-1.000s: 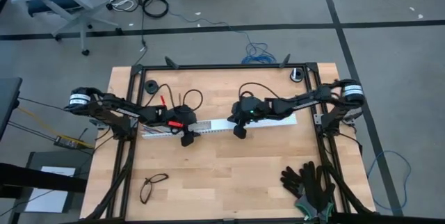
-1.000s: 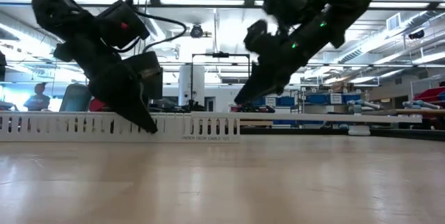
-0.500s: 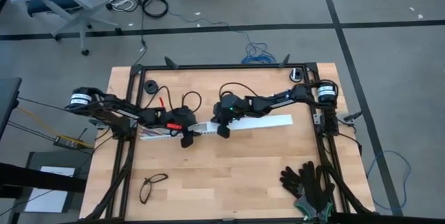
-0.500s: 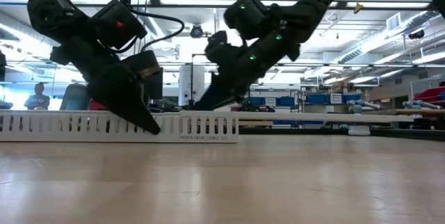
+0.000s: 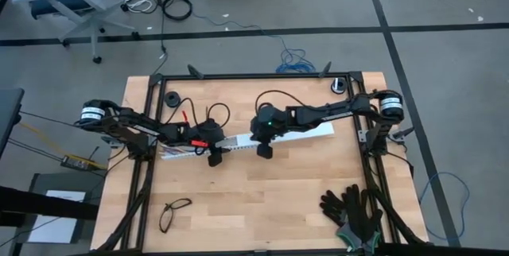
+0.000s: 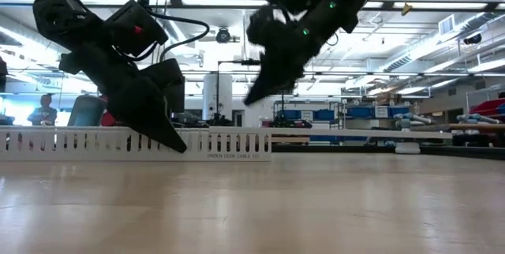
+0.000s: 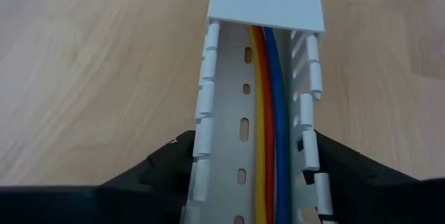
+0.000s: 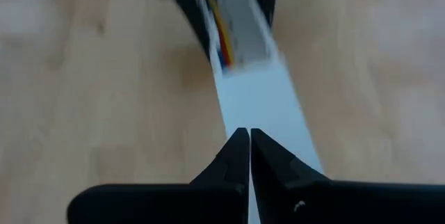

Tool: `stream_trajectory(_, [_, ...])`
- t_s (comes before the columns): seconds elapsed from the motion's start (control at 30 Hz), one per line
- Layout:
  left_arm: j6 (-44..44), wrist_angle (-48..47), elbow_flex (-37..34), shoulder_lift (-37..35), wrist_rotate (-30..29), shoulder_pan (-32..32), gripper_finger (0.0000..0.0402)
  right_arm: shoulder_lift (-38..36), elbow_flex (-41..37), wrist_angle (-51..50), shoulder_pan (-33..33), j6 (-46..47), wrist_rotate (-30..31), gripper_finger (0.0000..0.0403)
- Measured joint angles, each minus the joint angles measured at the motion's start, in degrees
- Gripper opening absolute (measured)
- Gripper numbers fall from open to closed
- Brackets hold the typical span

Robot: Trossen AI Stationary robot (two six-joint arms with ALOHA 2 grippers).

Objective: Ziptie cables
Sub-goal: Close the white cable duct using the cover

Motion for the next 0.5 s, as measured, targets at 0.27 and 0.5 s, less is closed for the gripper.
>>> stream_trajectory(0.27, [0.3,0.0,0.0,0.0,0.4,0.0,0.0218,10.0,1.9,11.2,-0.6,0.6,-5.9,0.0000])
stream_trajectory(0.5, [-0.8,0.1,0.0,0.0,0.4,0.0,0.0218,12.3,7.0,12.5,0.0,-3.8,-5.5,0.0000])
